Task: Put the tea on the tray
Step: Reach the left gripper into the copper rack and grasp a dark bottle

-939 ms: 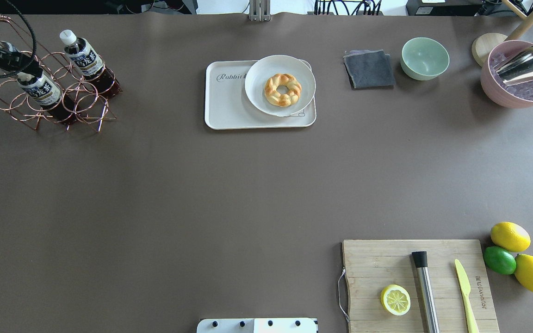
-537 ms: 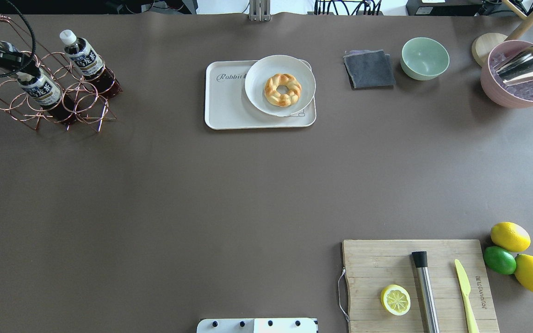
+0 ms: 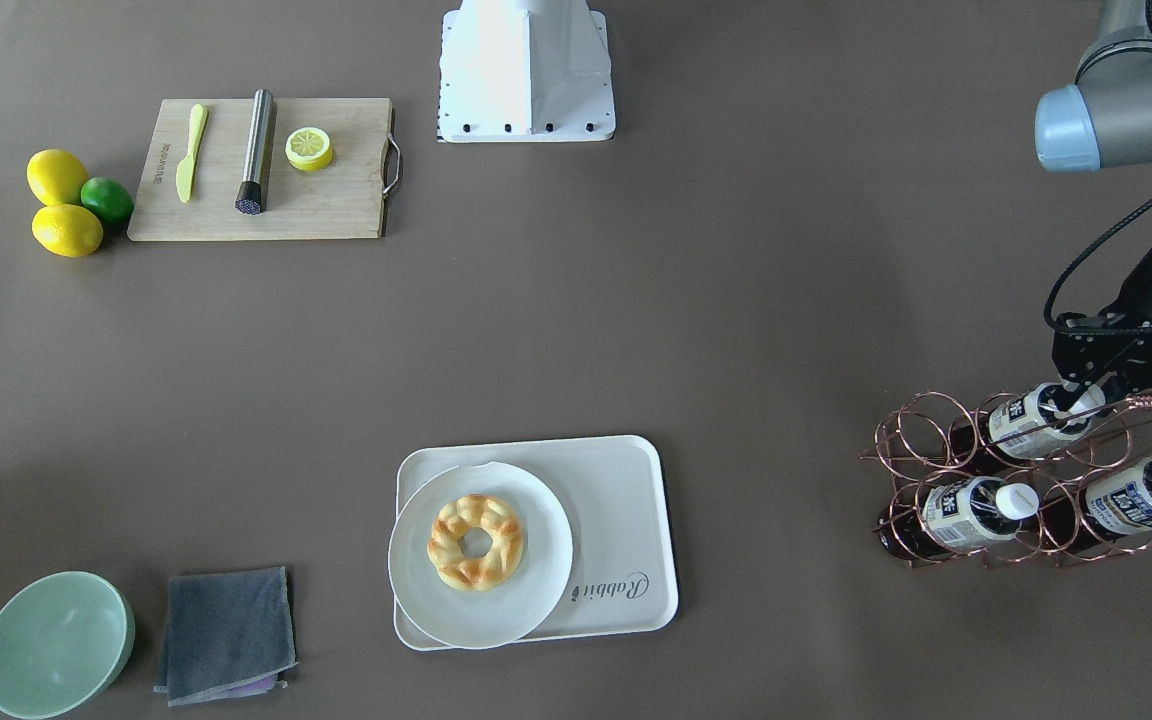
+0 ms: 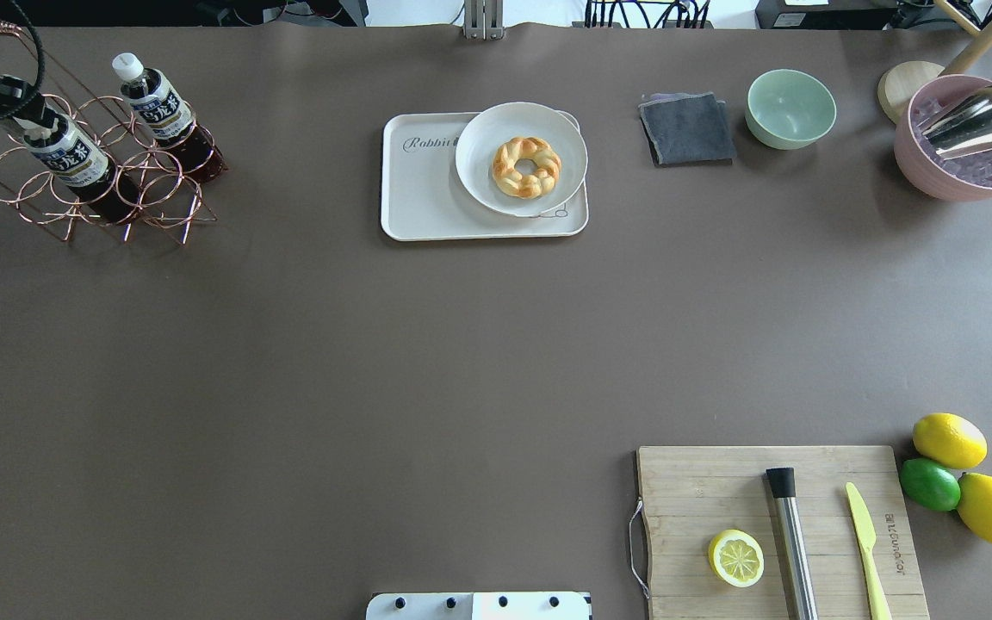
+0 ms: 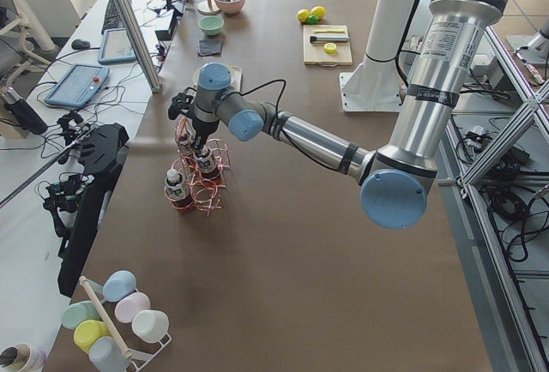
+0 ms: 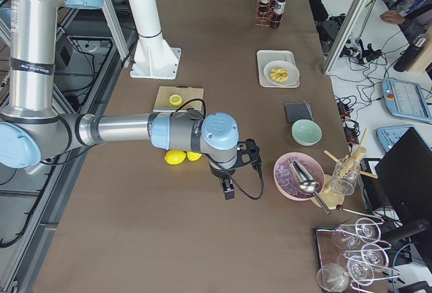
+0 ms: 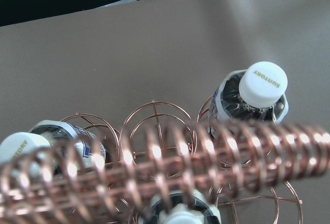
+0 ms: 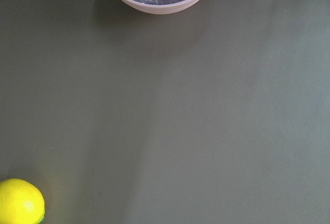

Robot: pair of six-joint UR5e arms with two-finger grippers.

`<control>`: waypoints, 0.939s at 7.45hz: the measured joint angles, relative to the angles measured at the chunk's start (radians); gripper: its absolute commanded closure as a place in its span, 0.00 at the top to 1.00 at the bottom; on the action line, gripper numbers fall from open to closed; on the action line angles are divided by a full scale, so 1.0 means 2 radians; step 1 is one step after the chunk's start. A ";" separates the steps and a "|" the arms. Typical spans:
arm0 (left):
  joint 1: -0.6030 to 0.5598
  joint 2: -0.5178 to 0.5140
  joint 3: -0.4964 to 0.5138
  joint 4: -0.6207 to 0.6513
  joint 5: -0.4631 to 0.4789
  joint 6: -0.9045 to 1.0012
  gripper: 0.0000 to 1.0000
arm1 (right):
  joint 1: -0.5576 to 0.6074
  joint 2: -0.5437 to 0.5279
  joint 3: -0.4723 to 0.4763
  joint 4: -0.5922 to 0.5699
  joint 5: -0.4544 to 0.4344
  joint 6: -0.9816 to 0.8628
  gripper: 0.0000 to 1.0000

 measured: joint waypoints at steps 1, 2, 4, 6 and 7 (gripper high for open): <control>-0.015 -0.002 -0.009 0.011 -0.020 0.001 0.00 | 0.000 0.000 0.001 0.000 0.000 0.000 1.00; -0.025 -0.003 -0.032 0.037 -0.031 0.004 0.00 | 0.000 0.000 0.001 0.000 0.000 0.000 1.00; -0.042 -0.008 -0.102 0.120 -0.037 0.008 0.00 | 0.000 0.000 0.000 0.000 0.000 0.001 1.00; -0.062 -0.008 -0.156 0.183 -0.038 0.024 0.00 | 0.000 0.000 -0.001 0.000 0.000 0.001 1.00; -0.062 -0.009 -0.178 0.208 -0.038 0.020 0.00 | 0.000 0.000 -0.001 0.000 0.000 0.001 1.00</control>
